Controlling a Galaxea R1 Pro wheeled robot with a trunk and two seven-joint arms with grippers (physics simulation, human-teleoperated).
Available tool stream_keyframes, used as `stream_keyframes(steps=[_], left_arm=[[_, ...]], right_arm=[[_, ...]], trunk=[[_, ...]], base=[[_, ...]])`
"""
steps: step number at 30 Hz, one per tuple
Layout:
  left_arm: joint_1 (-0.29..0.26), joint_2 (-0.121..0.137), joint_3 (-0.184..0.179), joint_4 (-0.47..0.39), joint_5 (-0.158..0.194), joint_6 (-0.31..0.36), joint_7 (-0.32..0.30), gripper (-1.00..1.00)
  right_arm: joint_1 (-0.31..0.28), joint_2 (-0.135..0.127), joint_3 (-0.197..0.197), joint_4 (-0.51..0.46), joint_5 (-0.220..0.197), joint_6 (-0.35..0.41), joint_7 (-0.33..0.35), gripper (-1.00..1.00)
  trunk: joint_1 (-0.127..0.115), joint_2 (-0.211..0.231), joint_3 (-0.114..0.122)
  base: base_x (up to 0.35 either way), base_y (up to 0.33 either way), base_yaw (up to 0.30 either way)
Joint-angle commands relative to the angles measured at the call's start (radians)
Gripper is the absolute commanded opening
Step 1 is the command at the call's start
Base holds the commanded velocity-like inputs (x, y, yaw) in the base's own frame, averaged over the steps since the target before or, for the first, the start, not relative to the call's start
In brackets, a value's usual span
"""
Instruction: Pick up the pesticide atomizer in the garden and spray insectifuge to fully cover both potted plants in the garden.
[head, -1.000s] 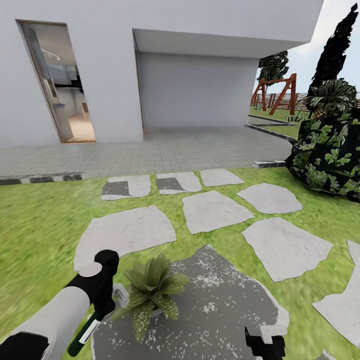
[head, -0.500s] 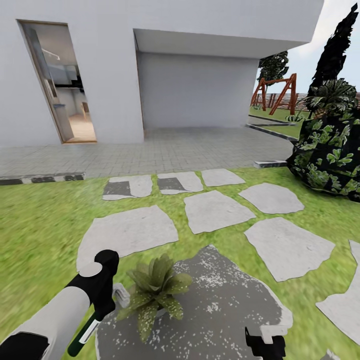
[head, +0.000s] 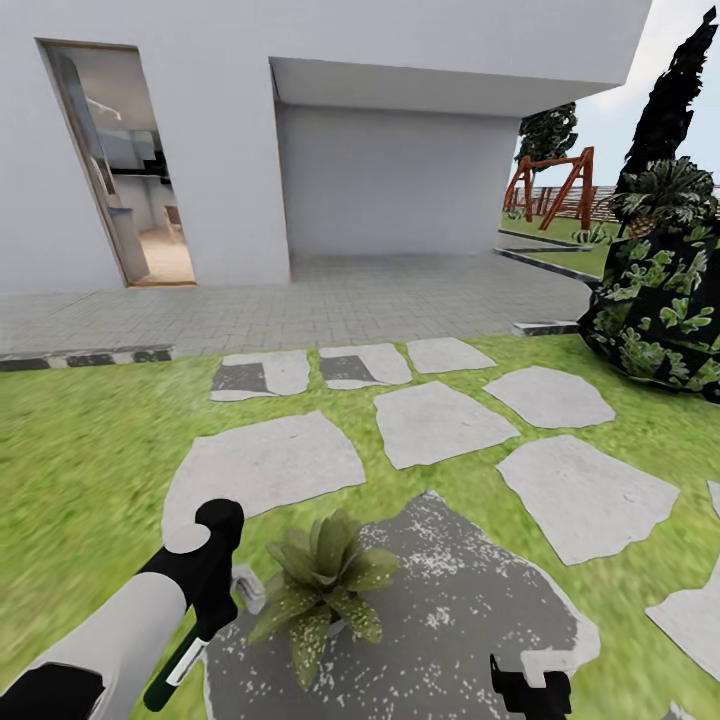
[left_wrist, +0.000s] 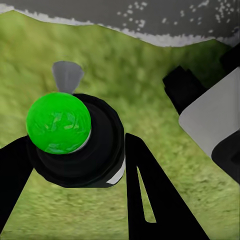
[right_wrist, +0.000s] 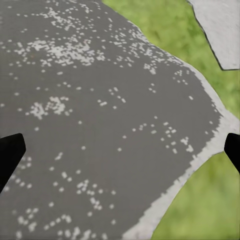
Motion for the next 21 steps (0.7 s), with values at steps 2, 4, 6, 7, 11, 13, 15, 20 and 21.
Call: stream_keyframes(steps=[2, 4, 6, 7, 11, 13, 15, 20, 21], left_arm=[[0.002, 0.005, -0.005, -0.001, -0.003, 0.010, -0.009, -1.00], [0.003, 0.008, -0.005, 0.000, -0.001, 0.011, -0.009, -1.00], [0.004, 0.007, -0.004, 0.000, 0.004, 0.014, -0.009, -1.00], [0.004, 0.005, -0.004, -0.001, 0.004, 0.014, -0.009, -1.00], [0.003, 0.001, -0.001, -0.001, 0.001, 0.015, -0.009, -1.00], [0.002, -0.004, -0.002, -0.003, 0.004, 0.017, -0.009, -1.00], [0.001, -0.016, -0.004, -0.004, 0.002, 0.017, -0.009, -1.00], [0.000, -0.024, -0.006, -0.002, -0.004, 0.017, -0.009, -1.00], [0.000, -0.024, -0.007, -0.002, -0.004, 0.016, -0.009, -1.00]], right_arm=[[-0.001, 0.000, 0.002, 0.001, 0.007, -0.002, -0.007, 1.00], [-0.001, 0.000, 0.002, 0.001, 0.006, -0.002, -0.007, 1.00], [-0.001, 0.000, 0.002, 0.001, 0.007, -0.002, -0.007, 1.00], [-0.001, 0.000, 0.002, 0.001, 0.006, -0.002, -0.007, 1.00], [-0.001, 0.000, 0.002, 0.001, 0.007, -0.002, -0.007, 1.00], [-0.001, 0.000, 0.002, 0.001, 0.007, -0.002, -0.007, 1.00], [-0.001, 0.000, 0.002, 0.001, 0.007, -0.002, -0.007, 1.00], [-0.001, 0.000, 0.002, 0.001, 0.006, -0.002, -0.007, 1.00], [-0.001, 0.000, 0.002, 0.001, 0.006, -0.002, -0.007, 1.00]], trunk=[[0.000, 0.000, -0.001], [0.000, 0.000, -0.001], [0.000, 0.000, -0.001], [0.000, 0.000, -0.001], [0.000, 0.000, -0.001], [0.000, 0.000, -0.001], [0.000, 0.000, -0.001], [0.000, 0.000, -0.001], [0.000, 0.000, -0.001]], base=[[0.001, 0.008, 0.000], [0.000, 0.002, 0.000], [0.000, 0.001, 0.000], [0.000, 0.000, 0.000], [0.000, 0.000, 0.000], [0.003, 0.000, 0.000], [0.096, 0.000, 0.000], [0.165, 0.000, 0.000], [0.037, 0.000, 0.000]])
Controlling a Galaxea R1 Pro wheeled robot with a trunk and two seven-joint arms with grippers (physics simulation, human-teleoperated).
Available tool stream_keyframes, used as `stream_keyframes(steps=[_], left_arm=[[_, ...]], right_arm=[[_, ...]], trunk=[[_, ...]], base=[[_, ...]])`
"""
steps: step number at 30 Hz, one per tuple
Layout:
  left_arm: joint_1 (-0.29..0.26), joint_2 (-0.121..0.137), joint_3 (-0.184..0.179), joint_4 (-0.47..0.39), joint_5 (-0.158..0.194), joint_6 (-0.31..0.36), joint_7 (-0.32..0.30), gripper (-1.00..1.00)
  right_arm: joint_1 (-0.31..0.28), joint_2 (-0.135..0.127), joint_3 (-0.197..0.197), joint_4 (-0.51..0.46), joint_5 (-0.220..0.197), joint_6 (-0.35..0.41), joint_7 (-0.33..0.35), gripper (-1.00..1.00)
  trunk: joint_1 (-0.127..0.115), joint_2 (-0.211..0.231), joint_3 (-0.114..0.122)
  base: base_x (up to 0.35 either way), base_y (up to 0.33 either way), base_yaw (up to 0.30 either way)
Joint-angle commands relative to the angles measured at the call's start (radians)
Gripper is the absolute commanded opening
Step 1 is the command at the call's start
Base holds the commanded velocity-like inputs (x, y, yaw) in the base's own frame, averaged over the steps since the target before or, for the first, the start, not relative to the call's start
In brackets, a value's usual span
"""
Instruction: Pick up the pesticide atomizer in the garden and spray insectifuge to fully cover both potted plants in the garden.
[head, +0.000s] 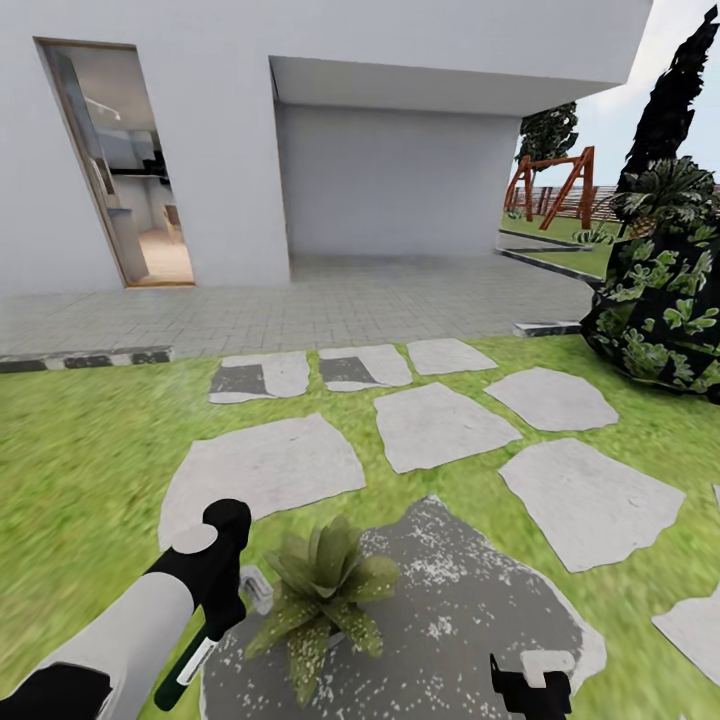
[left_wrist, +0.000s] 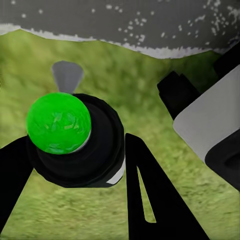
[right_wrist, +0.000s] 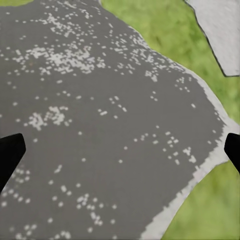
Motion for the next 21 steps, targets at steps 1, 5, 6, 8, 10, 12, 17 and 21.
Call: stream_keyframes(steps=[1, 5, 6, 8, 10, 12, 17, 21], left_arm=[[-0.001, 0.002, -0.006, 0.000, -0.005, 0.010, -0.009, -1.00], [0.000, 0.003, -0.003, 0.000, -0.005, 0.010, -0.009, -1.00], [0.001, 0.005, -0.003, 0.001, -0.003, 0.009, -0.009, -1.00], [0.004, 0.015, 0.000, 0.003, -0.001, 0.007, -0.009, -1.00], [0.012, 0.026, 0.003, 0.012, 0.000, 0.005, -0.009, -1.00], [0.017, 0.040, 0.004, 0.031, 0.004, 0.005, -0.009, -1.00], [0.018, 0.038, 0.004, 0.037, 0.006, 0.006, -0.009, -1.00], [0.015, 0.033, 0.002, 0.033, 0.005, 0.007, -0.009, -1.00]], right_arm=[[-0.001, 0.000, 0.002, 0.001, 0.006, -0.002, -0.007, 1.00], [-0.001, 0.000, 0.002, 0.001, 0.006, -0.002, -0.007, 1.00], [-0.001, 0.000, 0.002, 0.001, 0.006, -0.002, -0.007, 1.00], [-0.001, 0.000, 0.002, 0.001, 0.006, -0.002, -0.007, 1.00], [-0.001, 0.000, 0.002, 0.001, 0.006, -0.002, -0.007, 1.00], [-0.001, 0.000, 0.002, 0.000, 0.006, -0.002, -0.007, 1.00], [-0.001, 0.000, 0.002, 0.001, 0.006, -0.002, -0.007, 1.00], [-0.001, 0.000, 0.002, 0.001, 0.006, -0.002, -0.007, 1.00]], trunk=[[0.000, 0.000, -0.001], [0.000, 0.000, -0.001], [0.000, 0.000, -0.001], [0.000, 0.000, -0.001], [0.000, 0.000, -0.001], [0.000, 0.000, -0.001], [0.000, 0.000, -0.001], [0.000, 0.000, -0.001]], base=[[0.019, 0.000, 0.000], [0.005, 0.000, 0.000], [0.000, 0.000, 0.000], [0.000, 0.000, 0.000], [0.000, 0.000, 0.000], [0.000, 0.000, 0.000], [-0.085, 0.000, 0.000], [-0.151, 0.000, 0.000]])
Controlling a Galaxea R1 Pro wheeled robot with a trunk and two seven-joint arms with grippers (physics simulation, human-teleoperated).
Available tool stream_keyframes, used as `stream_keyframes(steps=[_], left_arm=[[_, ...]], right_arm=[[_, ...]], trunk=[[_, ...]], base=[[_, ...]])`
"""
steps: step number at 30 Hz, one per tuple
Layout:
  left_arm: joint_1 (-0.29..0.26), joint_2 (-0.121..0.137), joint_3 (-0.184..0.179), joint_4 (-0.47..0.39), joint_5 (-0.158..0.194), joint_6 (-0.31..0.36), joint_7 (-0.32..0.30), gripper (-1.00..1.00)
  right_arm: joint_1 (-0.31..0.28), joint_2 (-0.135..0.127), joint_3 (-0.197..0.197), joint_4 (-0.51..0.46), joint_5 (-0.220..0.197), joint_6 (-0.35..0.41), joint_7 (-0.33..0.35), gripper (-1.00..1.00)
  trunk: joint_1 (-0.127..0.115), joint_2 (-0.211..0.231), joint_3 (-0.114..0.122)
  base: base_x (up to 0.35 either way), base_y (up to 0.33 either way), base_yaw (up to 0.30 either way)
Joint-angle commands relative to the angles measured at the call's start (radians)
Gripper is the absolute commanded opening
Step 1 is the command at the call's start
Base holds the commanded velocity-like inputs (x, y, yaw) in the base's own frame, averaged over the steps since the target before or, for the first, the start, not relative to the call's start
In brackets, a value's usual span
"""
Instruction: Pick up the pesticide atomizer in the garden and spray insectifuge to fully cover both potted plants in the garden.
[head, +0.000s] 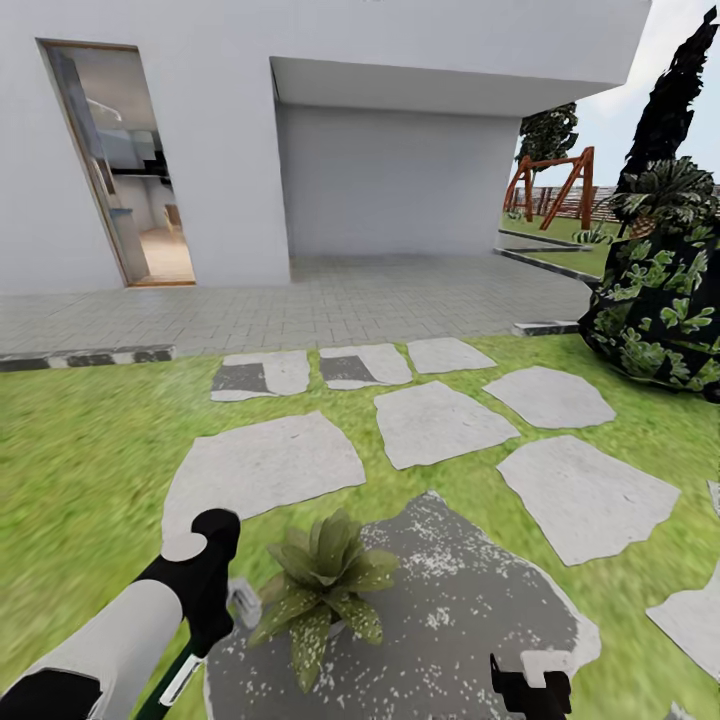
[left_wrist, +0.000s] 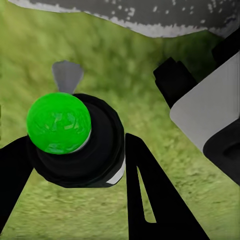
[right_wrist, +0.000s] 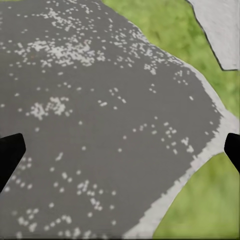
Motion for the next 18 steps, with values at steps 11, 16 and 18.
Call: stream_keyframes(steps=[11, 16, 18], left_arm=[[-0.016, -0.050, -0.008, -0.011, -0.013, 0.014, -0.009, -1.00], [-0.004, -0.032, -0.007, 0.003, -0.014, 0.009, -0.009, -1.00], [-0.001, -0.020, -0.005, 0.004, -0.014, 0.008, -0.009, -1.00]], right_arm=[[-0.001, 0.001, 0.002, 0.001, 0.007, -0.002, -0.007, 1.00], [-0.001, 0.001, 0.002, 0.001, 0.007, -0.002, -0.007, 1.00], [-0.001, 0.001, 0.002, 0.001, 0.007, -0.002, -0.007, 1.00]], trunk=[[0.000, 0.000, -0.001], [0.000, 0.000, -0.001], [0.000, 0.000, -0.001]], base=[[-0.008, 0.000, 0.000], [0.000, 0.000, 0.000], [0.000, 0.000, 0.000]])
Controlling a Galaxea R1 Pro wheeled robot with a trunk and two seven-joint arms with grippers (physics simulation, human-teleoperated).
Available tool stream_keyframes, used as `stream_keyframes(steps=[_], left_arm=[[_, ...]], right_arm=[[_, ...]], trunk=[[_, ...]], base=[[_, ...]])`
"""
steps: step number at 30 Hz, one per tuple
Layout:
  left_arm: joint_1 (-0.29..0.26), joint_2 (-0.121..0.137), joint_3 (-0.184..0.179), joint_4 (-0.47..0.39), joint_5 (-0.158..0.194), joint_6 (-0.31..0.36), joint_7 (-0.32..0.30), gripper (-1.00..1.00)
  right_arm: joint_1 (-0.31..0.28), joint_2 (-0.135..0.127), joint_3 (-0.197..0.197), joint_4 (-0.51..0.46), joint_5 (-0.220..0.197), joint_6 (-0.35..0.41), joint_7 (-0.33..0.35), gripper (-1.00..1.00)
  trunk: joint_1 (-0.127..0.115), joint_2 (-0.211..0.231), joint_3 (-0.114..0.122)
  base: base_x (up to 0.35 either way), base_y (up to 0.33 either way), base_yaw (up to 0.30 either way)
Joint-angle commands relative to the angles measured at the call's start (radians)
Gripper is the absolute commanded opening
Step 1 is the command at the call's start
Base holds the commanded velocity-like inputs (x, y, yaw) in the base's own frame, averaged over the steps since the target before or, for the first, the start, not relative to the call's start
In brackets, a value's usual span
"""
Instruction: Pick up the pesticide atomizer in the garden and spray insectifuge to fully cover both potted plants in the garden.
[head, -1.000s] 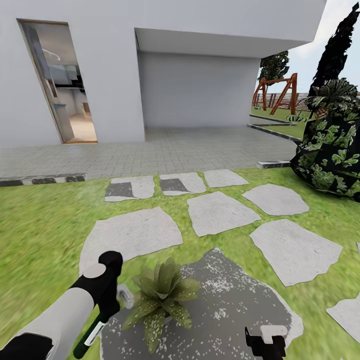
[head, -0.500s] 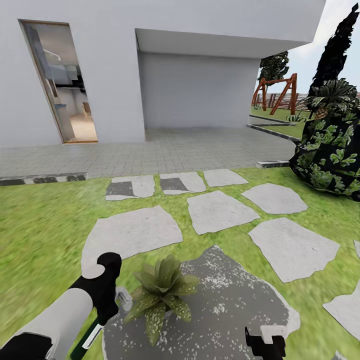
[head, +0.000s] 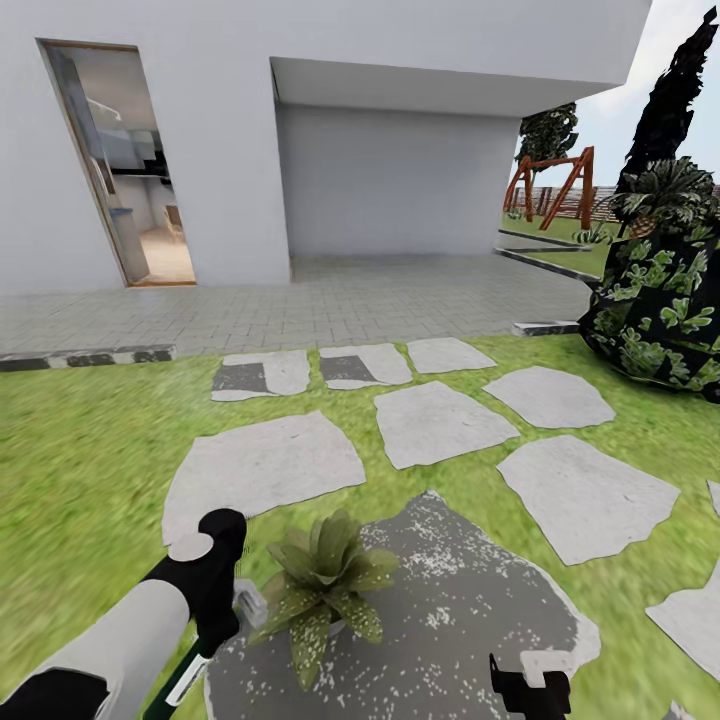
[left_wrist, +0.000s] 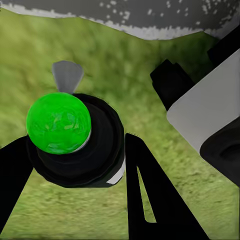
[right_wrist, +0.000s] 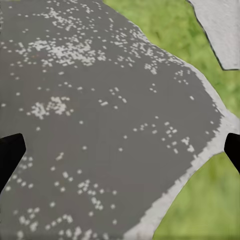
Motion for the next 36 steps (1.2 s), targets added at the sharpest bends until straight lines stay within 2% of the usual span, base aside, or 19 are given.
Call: stream_keyframes(steps=[1, 4, 7, 10, 13, 17, 26, 30, 36], left_arm=[[0.001, 0.014, -0.005, -0.001, -0.003, 0.010, -0.009, -1.00], [0.002, 0.046, -0.003, 0.000, 0.005, 0.011, -0.009, -1.00], [0.003, 0.065, -0.002, 0.001, 0.010, 0.012, -0.009, -1.00], [0.004, 0.067, -0.001, 0.011, 0.017, 0.012, -0.009, -1.00], [0.005, 0.066, -0.001, 0.019, 0.055, 0.013, -0.009, -1.00], [0.005, 0.064, -0.001, 0.020, 0.080, 0.014, -0.009, -1.00], [0.008, 0.064, -0.003, 0.020, 0.075, 0.012, -0.009, -1.00], [0.014, 0.066, -0.002, 0.021, 0.081, 0.012, 0.058, -1.00], [0.015, 0.061, -0.003, 0.021, 0.083, 0.013, 0.070, -1.00]], right_arm=[[-0.001, 0.000, 0.002, 0.001, 0.007, -0.002, -0.007, 1.00], [-0.001, 0.000, 0.002, 0.001, 0.007, -0.002, -0.007, 1.00], [-0.001, 0.000, 0.002, 0.001, 0.007, -0.002, -0.007, 1.00], [-0.001, 0.000, 0.002, 0.001, 0.007, -0.002, -0.007, 1.00], [-0.001, 0.000, 0.002, 0.001, 0.007, -0.002, -0.007, 1.00], [-0.001, 0.000, 0.002, 0.001, 0.007, -0.002, -0.007, 1.00], [-0.001, 0.000, 0.003, 0.001, 0.007, -0.002, -0.007, 1.00], [-0.001, 0.000, 0.002, 0.001, 0.006, -0.002, -0.007, 1.00], [-0.001, 0.001, 0.003, 0.001, 0.005, -0.002, -0.007, 1.00]], trunk=[[0.000, 0.000, -0.001], [0.000, 0.000, -0.001], [0.000, 0.000, -0.001], [0.000, 0.000, -0.001], [0.000, 0.000, -0.001], [0.000, 0.000, -0.001], [0.000, 0.000, -0.001], [0.000, 0.000, -0.002], [0.000, 0.000, -0.009]], base=[[0.000, 0.000, 0.000], [0.000, 0.000, 0.000], [0.000, 0.000, 0.000], [0.000, 0.000, 0.000], [0.000, 0.000, 0.000], [0.013, 0.000, 0.000], [0.119, 0.029, 0.000], [0.003, 0.001, -0.029], [0.000, 0.000, -0.169]])
